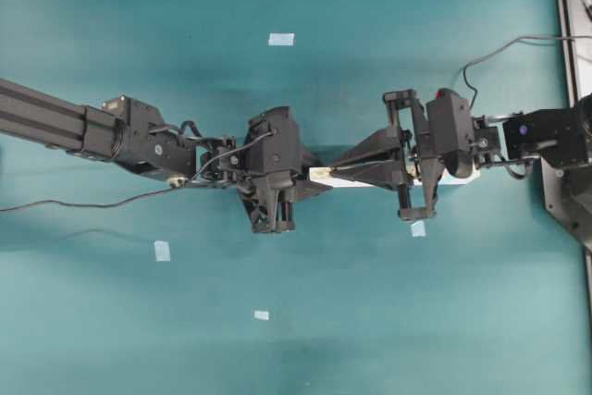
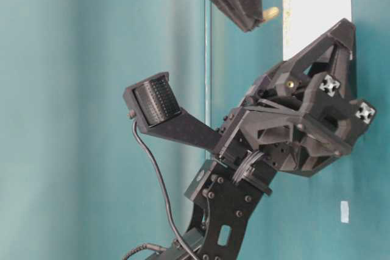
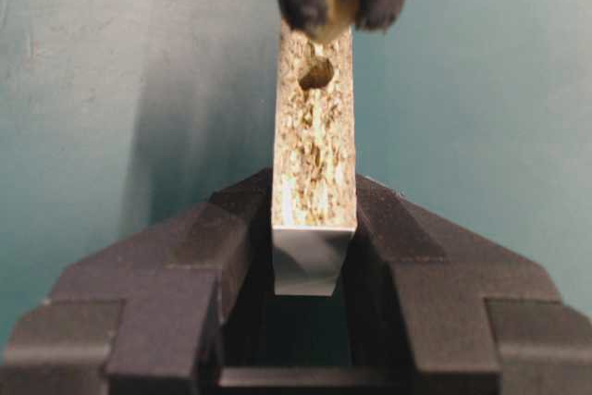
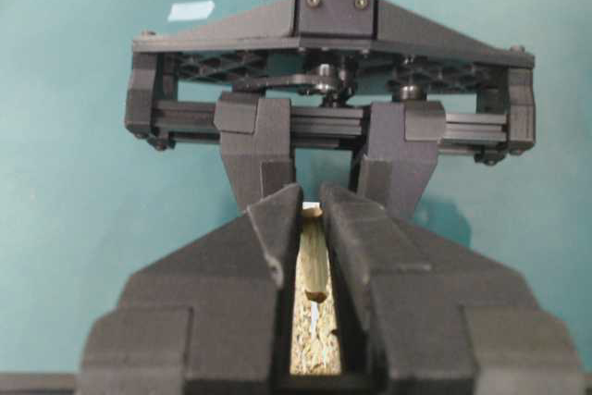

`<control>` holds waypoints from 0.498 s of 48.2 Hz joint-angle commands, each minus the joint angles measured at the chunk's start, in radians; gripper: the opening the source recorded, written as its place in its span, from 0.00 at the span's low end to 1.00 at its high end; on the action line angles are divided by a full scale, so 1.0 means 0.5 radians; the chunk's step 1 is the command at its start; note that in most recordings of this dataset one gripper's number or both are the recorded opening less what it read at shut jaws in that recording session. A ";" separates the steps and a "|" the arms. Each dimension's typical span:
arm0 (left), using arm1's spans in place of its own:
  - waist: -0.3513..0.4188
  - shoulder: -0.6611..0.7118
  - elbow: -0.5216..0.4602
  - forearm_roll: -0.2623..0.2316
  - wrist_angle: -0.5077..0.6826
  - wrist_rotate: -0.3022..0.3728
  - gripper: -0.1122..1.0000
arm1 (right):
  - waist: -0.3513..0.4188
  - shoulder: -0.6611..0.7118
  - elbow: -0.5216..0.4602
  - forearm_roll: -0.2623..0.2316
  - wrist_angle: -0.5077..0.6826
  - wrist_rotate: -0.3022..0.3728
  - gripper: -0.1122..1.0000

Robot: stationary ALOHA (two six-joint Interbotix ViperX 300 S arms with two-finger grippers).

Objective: Move the wooden board into place and insert the rod into its hole.
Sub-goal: 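Carry the dowel with the right gripper to the board's end hole, then push the dowel down into the hole with the right gripper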

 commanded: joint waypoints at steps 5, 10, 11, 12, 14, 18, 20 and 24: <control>-0.021 0.006 0.012 0.009 0.064 -0.006 0.29 | -0.006 0.009 -0.046 0.006 -0.021 -0.006 0.21; -0.021 0.006 0.012 0.006 0.064 -0.006 0.29 | -0.006 0.025 -0.046 0.006 -0.018 -0.006 0.21; -0.021 0.006 0.012 0.009 0.064 -0.006 0.29 | -0.006 0.028 -0.046 0.006 -0.021 -0.006 0.21; -0.021 0.006 0.012 0.006 0.064 -0.006 0.29 | -0.006 0.028 -0.043 0.006 -0.021 -0.006 0.21; -0.021 0.006 0.012 0.006 0.064 -0.006 0.29 | -0.006 0.028 -0.040 0.006 -0.021 -0.006 0.21; -0.018 0.006 0.012 0.006 0.067 -0.006 0.29 | -0.006 0.028 -0.037 0.006 -0.018 -0.006 0.21; -0.021 0.009 0.012 0.006 0.064 -0.006 0.29 | -0.006 0.028 -0.037 0.006 -0.018 -0.006 0.21; -0.021 0.006 0.012 0.009 0.064 -0.006 0.29 | -0.003 0.034 -0.034 0.006 -0.015 -0.006 0.21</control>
